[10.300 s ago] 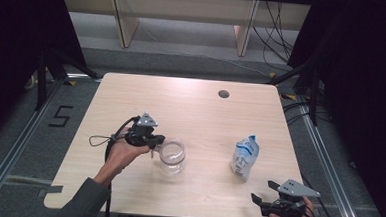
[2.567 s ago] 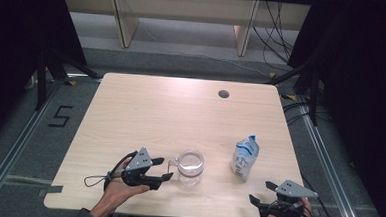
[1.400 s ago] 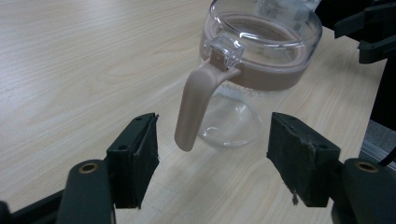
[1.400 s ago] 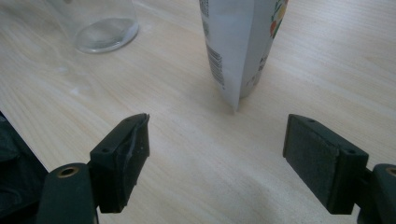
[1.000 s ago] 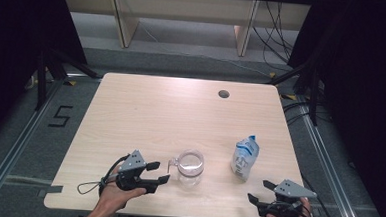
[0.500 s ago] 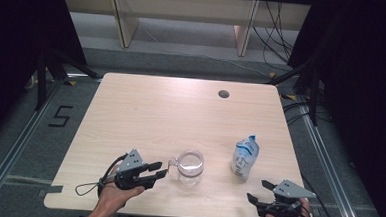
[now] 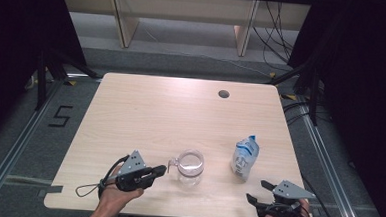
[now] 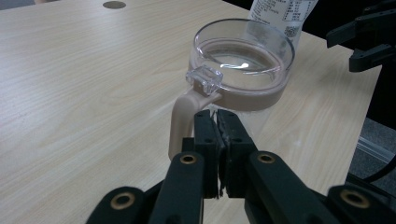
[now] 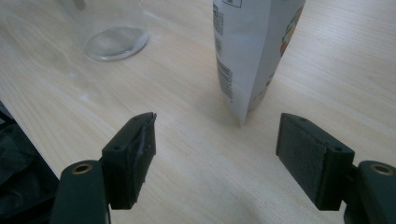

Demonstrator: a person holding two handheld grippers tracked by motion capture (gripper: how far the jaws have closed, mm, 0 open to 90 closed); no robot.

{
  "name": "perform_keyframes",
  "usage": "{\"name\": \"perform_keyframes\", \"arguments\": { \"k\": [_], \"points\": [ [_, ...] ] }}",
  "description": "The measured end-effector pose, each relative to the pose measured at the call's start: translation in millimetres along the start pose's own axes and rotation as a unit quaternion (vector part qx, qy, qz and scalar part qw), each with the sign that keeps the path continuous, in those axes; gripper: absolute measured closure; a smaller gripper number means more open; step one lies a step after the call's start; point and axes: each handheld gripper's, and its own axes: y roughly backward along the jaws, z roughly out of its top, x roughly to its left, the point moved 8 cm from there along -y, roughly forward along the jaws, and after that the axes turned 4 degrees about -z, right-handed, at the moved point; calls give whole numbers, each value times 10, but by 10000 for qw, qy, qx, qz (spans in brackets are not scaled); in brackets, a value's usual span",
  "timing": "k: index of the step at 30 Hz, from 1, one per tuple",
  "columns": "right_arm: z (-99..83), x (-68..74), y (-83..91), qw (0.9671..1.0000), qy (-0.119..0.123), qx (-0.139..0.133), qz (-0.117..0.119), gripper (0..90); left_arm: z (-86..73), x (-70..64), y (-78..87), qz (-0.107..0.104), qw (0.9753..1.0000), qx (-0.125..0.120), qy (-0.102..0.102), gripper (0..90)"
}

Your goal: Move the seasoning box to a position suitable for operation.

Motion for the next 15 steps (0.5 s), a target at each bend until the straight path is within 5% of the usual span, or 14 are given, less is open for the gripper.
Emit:
{"name": "perform_keyframes", "arguments": {
  "k": [11, 12, 14, 15],
  "points": [
    [35, 73, -9, 9999, 66, -75, 114, 314, 199, -14, 21, 16, 9998, -187, 14, 893],
    [15, 122, 14, 9998, -170, 72, 125, 318, 233, -2, 18, 17, 9998, -209, -62, 893],
    [44, 103, 1, 9998, 88, -67, 137, 324, 267, 16, -2, 22, 9997, -227, -15, 894],
    [38, 141, 12, 9998, -72, -11, 173, 326, 277, 30, -14, 49, 9997, -233, 12, 893]
  ]
}}
